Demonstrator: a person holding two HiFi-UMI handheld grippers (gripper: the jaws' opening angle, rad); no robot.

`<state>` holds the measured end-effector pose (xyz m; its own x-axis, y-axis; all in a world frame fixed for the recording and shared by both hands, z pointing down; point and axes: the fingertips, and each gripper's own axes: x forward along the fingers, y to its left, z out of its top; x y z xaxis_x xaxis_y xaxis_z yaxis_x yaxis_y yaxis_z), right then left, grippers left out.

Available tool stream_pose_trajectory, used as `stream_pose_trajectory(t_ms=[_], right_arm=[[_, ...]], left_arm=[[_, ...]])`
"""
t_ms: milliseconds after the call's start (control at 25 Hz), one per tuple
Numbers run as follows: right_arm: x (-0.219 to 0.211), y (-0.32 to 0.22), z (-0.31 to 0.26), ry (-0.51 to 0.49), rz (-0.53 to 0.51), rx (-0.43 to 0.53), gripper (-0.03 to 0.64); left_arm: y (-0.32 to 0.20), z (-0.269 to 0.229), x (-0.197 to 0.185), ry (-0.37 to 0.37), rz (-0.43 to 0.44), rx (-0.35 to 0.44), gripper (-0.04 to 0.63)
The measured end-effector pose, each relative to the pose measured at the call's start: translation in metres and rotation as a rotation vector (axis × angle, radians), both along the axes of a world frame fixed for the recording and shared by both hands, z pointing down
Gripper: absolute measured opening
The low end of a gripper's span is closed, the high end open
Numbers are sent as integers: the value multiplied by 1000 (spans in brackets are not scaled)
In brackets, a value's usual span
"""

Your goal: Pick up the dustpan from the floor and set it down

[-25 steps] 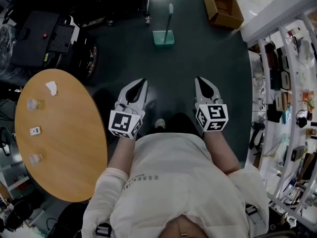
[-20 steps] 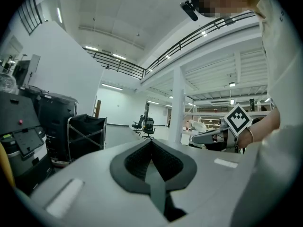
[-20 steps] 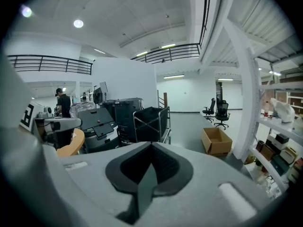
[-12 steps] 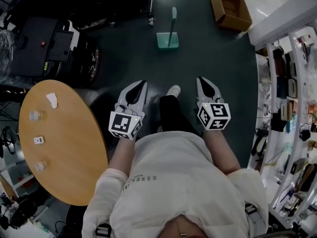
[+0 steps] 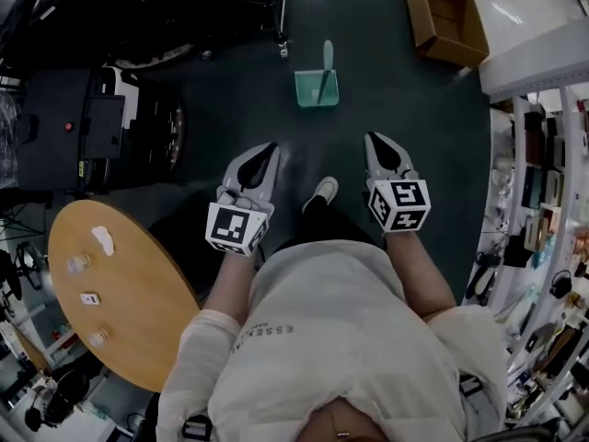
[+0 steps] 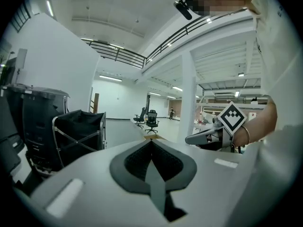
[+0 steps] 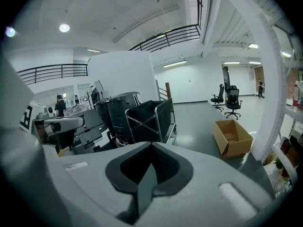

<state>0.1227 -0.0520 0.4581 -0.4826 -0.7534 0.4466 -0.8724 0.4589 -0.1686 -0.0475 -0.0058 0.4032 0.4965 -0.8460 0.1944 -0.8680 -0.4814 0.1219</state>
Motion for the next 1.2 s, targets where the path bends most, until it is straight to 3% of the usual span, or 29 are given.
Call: stream_pose_trajectory(t_ms=[120,280,600,760,920,1000,1120,1200], right_arm=[[-5,-45,2,14,-24,-6,-9],[1,-102,11,12,52,-52,-8],[-18,-170,42,88,37,-56,-8],[-30,-203,72,106,57,-126,-8],[-51,-227,116,153,21,-257,-4],[-61,-235,137,158,14,-323,98],[-69,-251,166,170,37,-372,171],[-71,-268,185,186,52,-379,173]], left_arm=[[-46,1,-1,11,-14,0,17],[-91,21,-9,27,-51,-36,17],[-162,60,-22,56,-66,-108,17],[-213,80,-28,65,-24,-137,17],[-266,85,-36,79,6,-155,17],[-287,92,-37,89,23,-165,17],[-311,112,-42,87,31,-192,17],[-326,127,-44,85,30,-216,17]])
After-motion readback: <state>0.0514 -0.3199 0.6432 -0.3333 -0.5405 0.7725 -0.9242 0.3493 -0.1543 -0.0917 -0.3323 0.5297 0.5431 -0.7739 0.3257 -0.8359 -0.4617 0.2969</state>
